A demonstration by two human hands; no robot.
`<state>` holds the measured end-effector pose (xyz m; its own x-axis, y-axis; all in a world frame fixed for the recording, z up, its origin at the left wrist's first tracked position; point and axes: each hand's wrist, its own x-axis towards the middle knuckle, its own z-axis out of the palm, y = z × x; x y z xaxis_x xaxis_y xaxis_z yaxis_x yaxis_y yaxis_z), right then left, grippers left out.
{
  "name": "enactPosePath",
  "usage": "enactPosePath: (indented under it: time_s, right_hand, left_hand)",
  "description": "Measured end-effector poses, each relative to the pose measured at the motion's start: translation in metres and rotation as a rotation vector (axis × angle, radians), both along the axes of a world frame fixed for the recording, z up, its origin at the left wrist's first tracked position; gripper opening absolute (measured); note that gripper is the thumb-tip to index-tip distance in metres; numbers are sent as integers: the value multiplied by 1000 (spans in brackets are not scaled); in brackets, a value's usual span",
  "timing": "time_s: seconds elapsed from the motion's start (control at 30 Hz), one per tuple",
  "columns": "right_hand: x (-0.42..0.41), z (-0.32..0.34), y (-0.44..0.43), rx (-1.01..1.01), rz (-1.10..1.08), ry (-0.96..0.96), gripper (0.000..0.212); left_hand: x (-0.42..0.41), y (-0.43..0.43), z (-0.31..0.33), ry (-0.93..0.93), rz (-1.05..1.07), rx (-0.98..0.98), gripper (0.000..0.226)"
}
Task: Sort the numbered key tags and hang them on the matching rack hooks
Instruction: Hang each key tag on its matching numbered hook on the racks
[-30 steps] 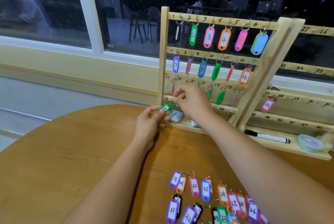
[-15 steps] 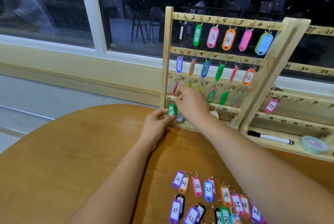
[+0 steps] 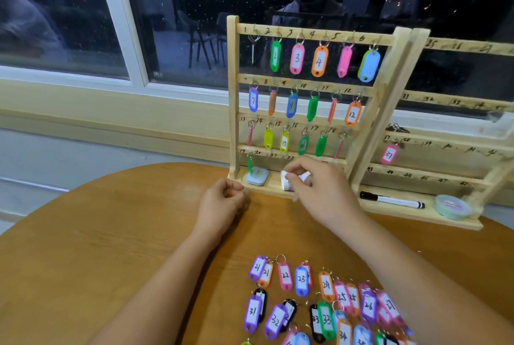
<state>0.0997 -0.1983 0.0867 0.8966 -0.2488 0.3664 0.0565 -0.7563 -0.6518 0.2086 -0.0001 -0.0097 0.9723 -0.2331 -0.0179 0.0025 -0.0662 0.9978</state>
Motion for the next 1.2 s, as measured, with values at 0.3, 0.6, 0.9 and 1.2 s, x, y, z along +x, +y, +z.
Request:
enactPosePath:
  time_s: [0.3,0.6,0.9,1.2]
  right_hand:
    - [-109,-12,-65,108,-118,19,18]
    - [-177,-42,-134,81,-296,103,18]
    - [-201,-70,-171,36,-399,230,10]
    - [-193,-91,-171,-6,-413,226,15]
  left_hand:
    - [-47,-14,17,-78,-158,106,11]
    - [-104,-79,29,-249,-406,338,4]
    - [-140,-155,34,-472,-664,515,7]
    - [-141,-216,28,-492,-772,626,20]
